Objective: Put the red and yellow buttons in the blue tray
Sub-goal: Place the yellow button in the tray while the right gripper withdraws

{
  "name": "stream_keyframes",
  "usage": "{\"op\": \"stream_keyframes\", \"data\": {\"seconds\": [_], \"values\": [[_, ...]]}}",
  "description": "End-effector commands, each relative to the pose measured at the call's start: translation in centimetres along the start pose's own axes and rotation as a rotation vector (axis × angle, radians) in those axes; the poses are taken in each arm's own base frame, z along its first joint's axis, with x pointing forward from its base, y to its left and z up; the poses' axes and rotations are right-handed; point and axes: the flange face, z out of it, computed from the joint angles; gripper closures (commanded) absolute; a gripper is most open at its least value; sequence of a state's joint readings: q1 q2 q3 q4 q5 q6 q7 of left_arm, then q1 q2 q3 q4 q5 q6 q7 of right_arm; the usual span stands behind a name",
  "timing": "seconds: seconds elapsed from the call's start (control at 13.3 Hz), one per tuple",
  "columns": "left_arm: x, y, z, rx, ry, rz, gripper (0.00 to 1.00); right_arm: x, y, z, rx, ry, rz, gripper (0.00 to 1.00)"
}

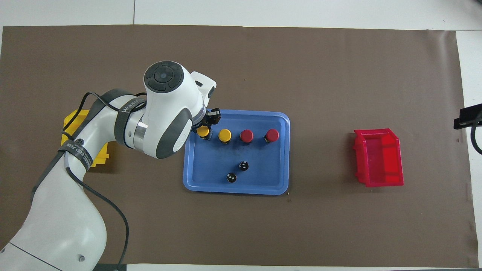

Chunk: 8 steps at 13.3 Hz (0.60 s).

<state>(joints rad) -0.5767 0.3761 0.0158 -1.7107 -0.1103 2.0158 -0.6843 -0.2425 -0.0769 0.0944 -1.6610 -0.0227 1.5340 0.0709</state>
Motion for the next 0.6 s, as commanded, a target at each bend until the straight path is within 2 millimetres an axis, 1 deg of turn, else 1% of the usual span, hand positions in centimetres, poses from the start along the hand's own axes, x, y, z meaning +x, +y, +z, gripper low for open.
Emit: {"op": "stream_keyframes", "data": {"seconds": [0.0,0.07,0.15,0.3,0.38,0.45,0.53], "values": [[0.0,-0.5,-0.8,-0.019,0.004,-0.015,0.44,0.2,0.5,-0.4,0.008,-0.004,-0.014,0.00],[-0.2,-0.5,-1.7,-0.024,0.000,-0.017,0.44,0.1,0.5,-0.4,0.008,-0.006,-0.015,0.00],[-0.4,-0.7,-3.1,-0.038,-0.016,-0.026,0.44,0.0,0.4,-0.2,0.007,-0.010,-0.018,0.00],[-0.8,-1.1,-6.5,-0.074,-0.043,-0.047,0.42,-0.2,0.1,0.2,0.008,-0.018,-0.035,0.00],[-1.3,-1.6,-8.3,-0.080,-0.045,-0.047,0.40,-0.1,-0.1,0.1,0.008,-0.013,-0.040,0.00],[-1.1,-3.5,-10.4,-0.083,-0.042,-0.066,0.38,-0.2,0.0,0.2,0.009,-0.016,-0.040,0.00],[-0.8,-5.7,-11.8,-0.070,-0.063,-0.078,0.33,-0.3,0.2,0.2,0.011,-0.023,-0.049,0.00]]}}
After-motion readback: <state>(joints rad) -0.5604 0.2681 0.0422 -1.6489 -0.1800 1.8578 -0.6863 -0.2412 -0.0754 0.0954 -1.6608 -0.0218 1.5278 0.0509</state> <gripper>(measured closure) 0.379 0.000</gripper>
